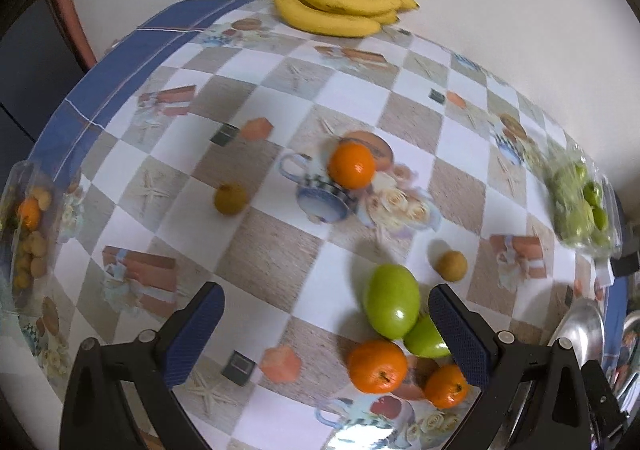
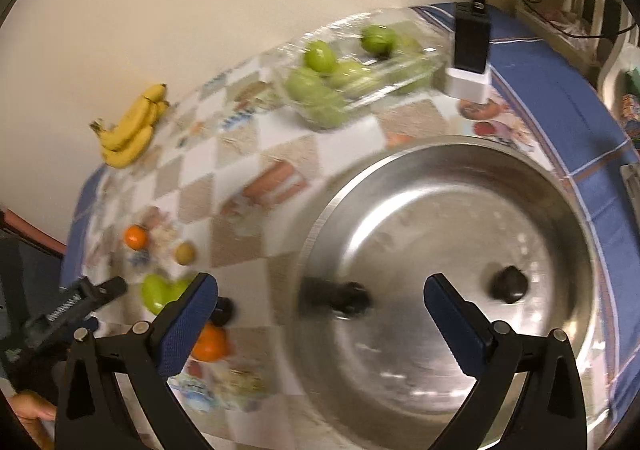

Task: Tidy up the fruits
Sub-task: 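Move both tools back toward the fruit beside the oranges, then grasp a dark cherry with the right tool while the left tool grasps an orange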

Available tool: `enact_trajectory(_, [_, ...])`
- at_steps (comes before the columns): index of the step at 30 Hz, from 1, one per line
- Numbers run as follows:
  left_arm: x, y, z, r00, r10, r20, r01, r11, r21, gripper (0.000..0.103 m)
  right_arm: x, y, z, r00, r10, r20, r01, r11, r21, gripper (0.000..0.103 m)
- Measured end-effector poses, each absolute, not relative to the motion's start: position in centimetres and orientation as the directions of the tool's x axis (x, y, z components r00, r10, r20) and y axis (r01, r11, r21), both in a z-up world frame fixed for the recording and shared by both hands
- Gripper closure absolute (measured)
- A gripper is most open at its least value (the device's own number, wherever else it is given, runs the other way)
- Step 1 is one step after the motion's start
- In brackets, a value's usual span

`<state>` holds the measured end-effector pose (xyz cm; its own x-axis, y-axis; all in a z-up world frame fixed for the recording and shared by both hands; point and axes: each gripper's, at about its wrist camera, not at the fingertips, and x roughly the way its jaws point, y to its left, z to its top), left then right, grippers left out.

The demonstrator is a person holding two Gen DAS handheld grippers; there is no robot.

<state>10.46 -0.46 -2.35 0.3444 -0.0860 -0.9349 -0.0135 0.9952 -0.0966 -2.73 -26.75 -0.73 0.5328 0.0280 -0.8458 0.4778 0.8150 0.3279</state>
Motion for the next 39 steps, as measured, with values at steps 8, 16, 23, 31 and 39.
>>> enact_trajectory(8, [10.8,1.2,-2.2,0.367,-0.113,-0.923,-0.029,0.991,-0.133,0.0,-0.1,-21.7,0.1,0.539,0.094,-0.837,0.344,0.883,0.32,0.0])
enact_trajectory(16, [10.5,0.4,-3.7,0.319,-0.161,-0.934,0.004,0.986,-0.169,0.0,1.4,-18.8,-2.0,0.478,0.117,-0.871,0.299,0.91,0.287,0.0])
enact_trajectory(23, [10.3,0.1,-4.0,0.313,-0.2,-0.929,0.03,0.979,-0.201,0.0,1.7,-18.8,-2.7,0.479,0.141,-0.866,0.303,0.9,0.313,0.0])
enact_trajectory(31, [10.2,-0.4,-2.4,0.354,-0.209,-0.912,0.069,0.978,-0.197,0.0,2.1,-19.1,-3.0,0.484,0.127,-0.866,0.315,0.898,0.307,0.002])
enact_trajectory(39, [10.0,-0.6,-4.5,0.252,-0.229,-0.94,0.042,0.973,-0.226,0.001,2.6,-19.0,-4.0,0.454,0.134,-0.881,0.317,0.899,0.301,0.041])
